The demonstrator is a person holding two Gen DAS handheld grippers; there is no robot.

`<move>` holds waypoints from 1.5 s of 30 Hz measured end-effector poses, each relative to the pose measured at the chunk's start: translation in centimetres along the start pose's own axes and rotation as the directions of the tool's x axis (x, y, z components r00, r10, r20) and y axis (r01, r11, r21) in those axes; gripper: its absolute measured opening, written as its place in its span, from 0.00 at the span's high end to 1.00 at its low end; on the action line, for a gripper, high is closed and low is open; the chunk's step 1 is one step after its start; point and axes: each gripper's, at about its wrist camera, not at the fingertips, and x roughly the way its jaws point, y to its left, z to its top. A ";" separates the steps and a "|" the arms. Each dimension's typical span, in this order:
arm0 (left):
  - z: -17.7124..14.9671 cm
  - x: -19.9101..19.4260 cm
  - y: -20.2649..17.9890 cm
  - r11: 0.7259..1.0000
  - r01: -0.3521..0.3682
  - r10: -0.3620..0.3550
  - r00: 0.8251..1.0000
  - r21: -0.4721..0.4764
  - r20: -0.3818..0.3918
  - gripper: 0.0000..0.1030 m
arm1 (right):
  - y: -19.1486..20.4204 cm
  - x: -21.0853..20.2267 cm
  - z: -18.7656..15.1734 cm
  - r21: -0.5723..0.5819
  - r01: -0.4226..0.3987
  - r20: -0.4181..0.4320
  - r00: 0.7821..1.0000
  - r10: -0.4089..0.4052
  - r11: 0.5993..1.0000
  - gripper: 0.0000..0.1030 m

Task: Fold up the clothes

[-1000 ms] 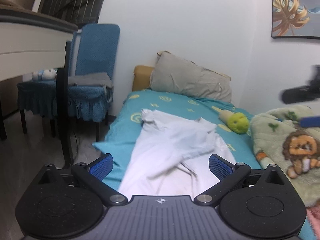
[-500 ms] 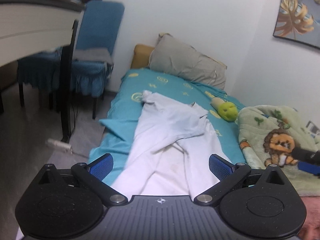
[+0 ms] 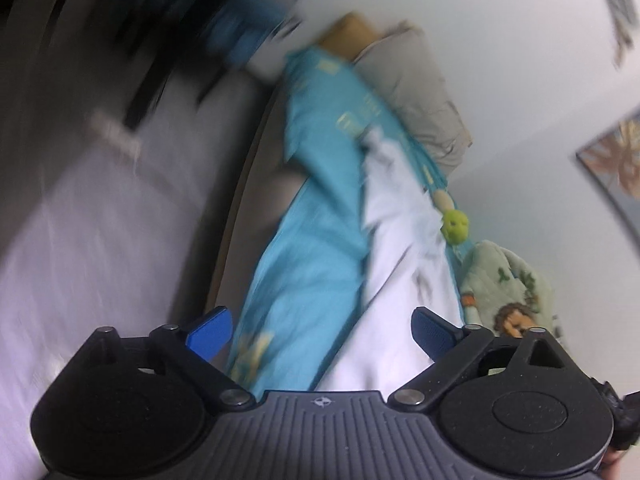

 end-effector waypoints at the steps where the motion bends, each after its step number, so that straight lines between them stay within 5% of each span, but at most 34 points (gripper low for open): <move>1: -0.9 0.2 1.5 0.999 0.017 -0.017 1.000 -0.028 -0.022 0.07 | 0.0 0.2 0.0 0.003 0.003 -0.005 1.000 -0.003 1.000 0.09; 7: -5.7 2.3 5.8 0.990 0.107 -0.122 0.978 -0.091 -0.172 0.20 | 0.6 1.0 0.3 0.015 -0.013 -0.033 0.999 0.013 1.000 0.09; 10: -6.6 2.7 5.4 0.987 0.152 -0.160 0.960 -0.053 -0.230 0.37 | 0.8 1.4 0.1 0.009 -0.010 -0.049 0.999 0.010 1.000 0.09; 14: -6.2 1.8 2.9 0.984 0.119 -0.080 0.961 0.134 -0.266 0.87 | 0.5 1.3 0.2 0.031 -0.005 -0.055 0.998 0.007 0.999 0.09; 18: -5.2 0.0 -0.6 0.948 0.067 0.028 0.957 0.313 -0.288 0.96 | -0.1 0.9 0.3 0.071 -0.012 -0.051 0.999 0.016 0.997 0.09; 24: -5.0 -3.7 -9.3 0.811 -0.021 0.186 0.957 0.585 -0.222 0.98 | -1.4 0.2 0.5 0.128 -0.020 -0.038 0.999 0.025 0.992 0.09; 31: -7.2 -5.8 -23.3 0.692 -0.032 0.122 0.990 0.721 -0.073 0.98 | -3.7 0.4 -0.1 0.064 0.061 -0.050 0.997 -0.058 0.996 0.09; 33: -8.9 -5.2 -27.3 0.624 -0.006 0.104 0.992 0.782 -0.075 0.98 | -4.9 0.6 -0.2 0.115 0.047 -0.077 0.996 -0.039 0.992 0.09; 36: -12.5 -3.4 -31.8 0.484 0.036 0.132 0.985 0.874 -0.114 0.98 | -6.0 0.5 -0.3 0.147 0.074 -0.080 0.995 -0.063 0.986 0.09; 41: -20.1 2.5 -32.3 0.336 0.097 0.288 0.936 0.937 -0.201 0.98 | -7.3 0.3 -1.1 0.195 0.090 -0.119 0.991 -0.067 0.977 0.09; 45: -24.1 7.5 -29.2 0.339 0.085 0.453 0.858 0.937 -0.241 0.97 | -7.9 0.7 -2.2 0.252 0.049 -0.186 0.983 -0.002 0.966 0.09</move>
